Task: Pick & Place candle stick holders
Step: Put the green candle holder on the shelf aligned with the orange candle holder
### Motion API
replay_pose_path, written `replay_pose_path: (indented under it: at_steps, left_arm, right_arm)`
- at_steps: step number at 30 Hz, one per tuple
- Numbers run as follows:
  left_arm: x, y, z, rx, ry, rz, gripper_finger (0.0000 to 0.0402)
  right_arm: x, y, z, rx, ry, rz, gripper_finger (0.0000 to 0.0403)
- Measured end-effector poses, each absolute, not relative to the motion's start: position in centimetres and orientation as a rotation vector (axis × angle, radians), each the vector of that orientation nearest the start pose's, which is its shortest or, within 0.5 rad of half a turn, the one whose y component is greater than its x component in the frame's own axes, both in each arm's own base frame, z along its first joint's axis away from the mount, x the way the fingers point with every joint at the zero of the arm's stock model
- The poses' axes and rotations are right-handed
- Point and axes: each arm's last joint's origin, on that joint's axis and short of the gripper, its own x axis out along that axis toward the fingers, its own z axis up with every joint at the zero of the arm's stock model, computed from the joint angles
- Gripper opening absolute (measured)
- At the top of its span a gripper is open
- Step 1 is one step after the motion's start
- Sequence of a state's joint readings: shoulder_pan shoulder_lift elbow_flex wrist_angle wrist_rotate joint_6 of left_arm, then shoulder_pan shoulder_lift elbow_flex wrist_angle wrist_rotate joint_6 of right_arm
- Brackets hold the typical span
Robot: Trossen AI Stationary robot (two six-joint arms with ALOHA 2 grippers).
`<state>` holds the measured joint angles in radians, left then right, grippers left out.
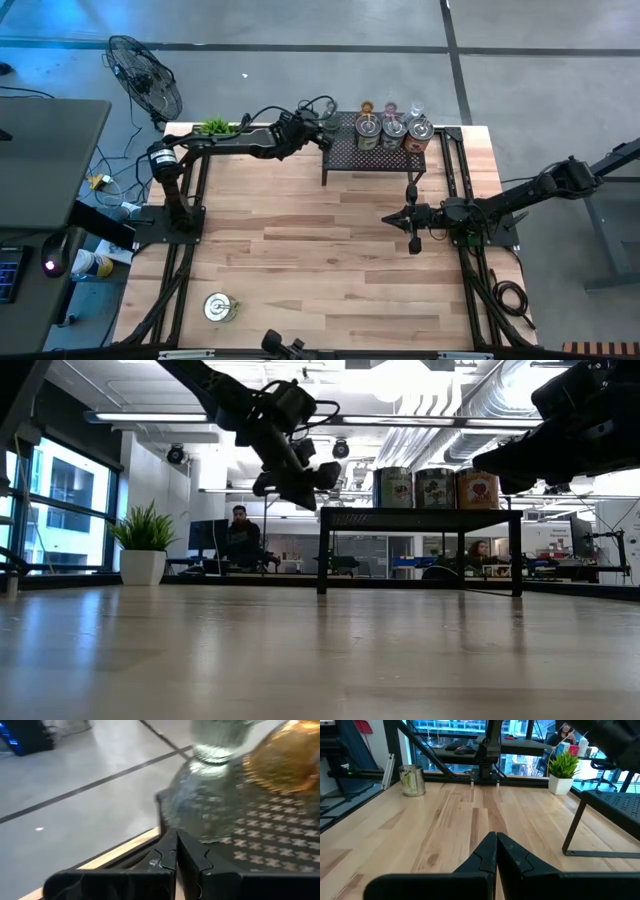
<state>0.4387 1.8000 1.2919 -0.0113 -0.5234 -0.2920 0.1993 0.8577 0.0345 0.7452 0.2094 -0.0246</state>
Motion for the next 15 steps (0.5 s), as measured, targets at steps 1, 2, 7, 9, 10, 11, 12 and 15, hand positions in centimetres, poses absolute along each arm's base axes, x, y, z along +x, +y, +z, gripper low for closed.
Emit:
replay_pose_path:
  at_steps: [1, 2, 7, 9, 10, 11, 12, 15]
  left_arm:
    - [35.8, 18.6, 24.7, -0.232, 0.405, 1.036, 0.0000]
    - [35.6, 18.9, 24.7, -0.227, 0.411, 1.058, 0.0000]
    - [34.4, 21.1, 24.7, -0.261, 0.389, 1.101, 0.0000]
    - [34.0, 22.1, 24.9, -0.297, 0.367, 1.064, 0.0000]
    - [33.9, 22.4, 24.9, -0.312, 0.357, 1.036, 0.0000]
    - [33.8, 22.6, 25.0, -0.322, 0.350, 1.010, 0.0000]
    - [33.8, 22.8, 25.1, -0.326, 0.345, 0.987, 0.0000]
    - [34.4, 22.8, 24.9, -0.321, 0.321, 0.927, 0.0000]
  right_arm:
    - [15.2, 2.5, 15.7, -0.040, 0.077, -0.008, 0.0000]
    - [15.2, 2.5, 15.7, -0.040, 0.077, -0.007, 0.0000]
    - [15.2, 2.5, 15.7, -0.041, 0.077, -0.006, 0.0000]
    - [15.2, 2.5, 15.7, -0.041, 0.077, -0.006, 0.0000]
    - [15.2, 2.5, 15.7, -0.042, 0.077, -0.006, 0.0000]
    - [15.2, 2.5, 15.7, -0.042, 0.077, -0.006, 0.0000]
    - [15.2, 2.5, 15.7, -0.042, 0.077, -0.006, 0.0000]
    - [15.2, 2.5, 15.7, -0.042, 0.077, -0.006, 0.0000]
